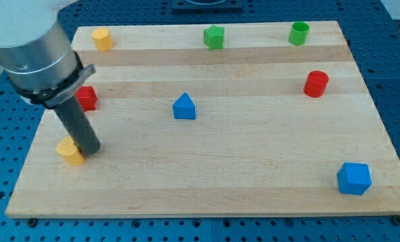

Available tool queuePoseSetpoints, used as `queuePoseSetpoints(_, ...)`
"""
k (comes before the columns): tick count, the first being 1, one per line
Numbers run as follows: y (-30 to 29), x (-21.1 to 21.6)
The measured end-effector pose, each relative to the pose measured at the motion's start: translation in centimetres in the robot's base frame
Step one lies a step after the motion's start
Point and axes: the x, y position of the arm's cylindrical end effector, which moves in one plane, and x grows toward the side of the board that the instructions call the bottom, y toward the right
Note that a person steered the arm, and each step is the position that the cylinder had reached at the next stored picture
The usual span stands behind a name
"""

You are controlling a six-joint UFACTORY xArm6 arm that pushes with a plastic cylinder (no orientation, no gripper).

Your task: Push the yellow hexagon right to the yellow heart

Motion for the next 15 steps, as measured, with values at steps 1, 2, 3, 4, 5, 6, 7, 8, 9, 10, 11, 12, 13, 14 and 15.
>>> queuePoseSetpoints(1,1.0,-1.1)
queuePoseSetpoints(2,-1.1,-0.6)
queuePoseSetpoints(3,-0.8,-0.5)
queuePoseSetpoints(4,4.3,-6.2)
queuePoseSetpoints(5,5.9,-12.9)
queuePoseSetpoints(6,5.7,-20.1)
queuePoseSetpoints(7,5.4,-25.9)
queuePoseSetpoints(8,1.0,-31.6)
queuePoseSetpoints(9,-2.7,-32.6)
queuePoseSetpoints(10,-0.7,-28.0)
queuePoseSetpoints(11,0.1,-25.3)
queuePoseSetpoints(12,-0.8,-31.2)
queuePoseSetpoints(13,-3.4,-29.1)
queuePoseSetpoints(14,-3.1,-24.2)
queuePoseSetpoints(15,-0.7,-19.4)
